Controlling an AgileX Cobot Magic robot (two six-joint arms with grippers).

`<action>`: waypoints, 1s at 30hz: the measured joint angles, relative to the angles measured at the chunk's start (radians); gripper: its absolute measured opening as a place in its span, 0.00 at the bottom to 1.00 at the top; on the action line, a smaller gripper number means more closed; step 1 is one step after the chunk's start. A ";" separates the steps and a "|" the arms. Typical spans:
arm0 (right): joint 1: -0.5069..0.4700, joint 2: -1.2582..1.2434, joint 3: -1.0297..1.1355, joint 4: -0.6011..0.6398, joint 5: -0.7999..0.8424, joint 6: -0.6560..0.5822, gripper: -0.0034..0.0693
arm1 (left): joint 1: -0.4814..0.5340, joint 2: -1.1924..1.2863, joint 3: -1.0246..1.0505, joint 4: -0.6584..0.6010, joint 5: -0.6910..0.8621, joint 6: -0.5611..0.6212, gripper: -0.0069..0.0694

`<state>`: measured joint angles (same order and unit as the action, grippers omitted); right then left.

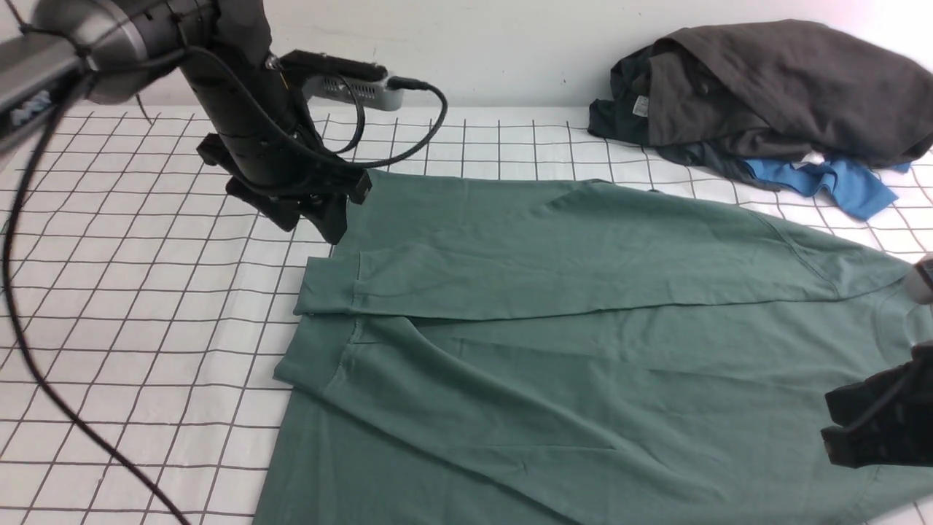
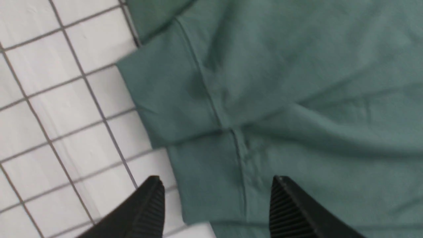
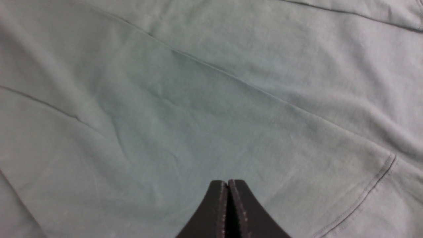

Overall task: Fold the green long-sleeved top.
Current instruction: Use both arms simultaneously to clamp the lower edge of the clothing fabric

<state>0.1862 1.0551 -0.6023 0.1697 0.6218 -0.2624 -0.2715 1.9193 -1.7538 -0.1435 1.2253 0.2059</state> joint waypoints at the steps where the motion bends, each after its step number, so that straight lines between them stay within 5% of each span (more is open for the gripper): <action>1: 0.000 0.000 0.000 0.003 0.001 -0.003 0.03 | -0.005 -0.011 0.013 -0.001 0.000 0.010 0.62; 6: 0.000 0.000 0.000 0.086 0.021 -0.100 0.03 | -0.154 -0.226 0.450 -0.005 -0.021 0.216 0.64; 12: 0.000 0.000 0.000 0.217 0.026 -0.262 0.03 | -0.293 -0.261 0.825 0.105 -0.240 0.433 0.64; 21: 0.000 0.000 0.000 0.307 0.048 -0.389 0.03 | -0.342 -0.230 0.940 0.174 -0.400 0.465 0.60; 30: 0.000 0.000 -0.005 0.328 0.101 -0.443 0.03 | -0.346 -0.255 0.896 0.268 -0.388 0.268 0.12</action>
<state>0.1862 1.0551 -0.6074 0.4974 0.7225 -0.7053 -0.6173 1.6646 -0.8582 0.1245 0.8371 0.4734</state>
